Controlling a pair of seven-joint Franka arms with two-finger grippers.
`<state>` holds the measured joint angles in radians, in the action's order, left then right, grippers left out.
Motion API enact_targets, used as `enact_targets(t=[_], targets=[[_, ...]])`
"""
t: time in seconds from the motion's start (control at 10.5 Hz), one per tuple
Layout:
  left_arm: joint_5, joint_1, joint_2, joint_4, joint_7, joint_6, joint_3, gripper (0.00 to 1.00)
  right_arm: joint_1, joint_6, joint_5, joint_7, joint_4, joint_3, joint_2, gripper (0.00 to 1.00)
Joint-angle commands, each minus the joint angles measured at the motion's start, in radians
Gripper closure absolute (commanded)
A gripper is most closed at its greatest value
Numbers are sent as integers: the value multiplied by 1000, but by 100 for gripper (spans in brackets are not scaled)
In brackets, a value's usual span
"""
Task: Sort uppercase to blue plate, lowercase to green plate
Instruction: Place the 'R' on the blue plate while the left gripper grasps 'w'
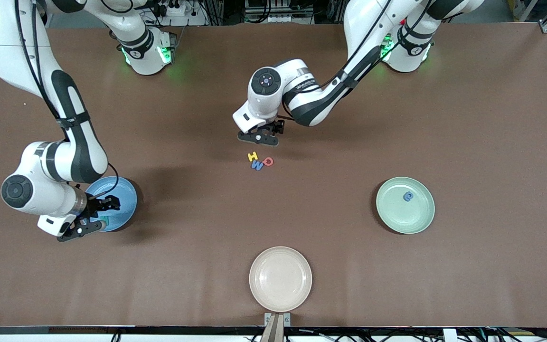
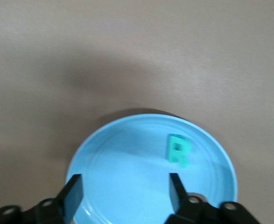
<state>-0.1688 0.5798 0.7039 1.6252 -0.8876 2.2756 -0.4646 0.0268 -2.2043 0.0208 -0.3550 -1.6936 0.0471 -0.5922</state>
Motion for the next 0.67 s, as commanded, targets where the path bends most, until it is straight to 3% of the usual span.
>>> enact_targets(t=[0.0, 0.19, 0.57], targets=[[75, 87, 54, -86, -26, -18, 85, 10, 59, 6, 4, 82, 0, -1, 12, 0], [97, 147, 66, -97, -63, -18, 155, 10, 111, 8, 4, 160, 3, -1, 8, 0], [98, 219, 104, -133, -152, -18, 214, 10, 124, 18, 2, 179, -8, -1, -6, 0]])
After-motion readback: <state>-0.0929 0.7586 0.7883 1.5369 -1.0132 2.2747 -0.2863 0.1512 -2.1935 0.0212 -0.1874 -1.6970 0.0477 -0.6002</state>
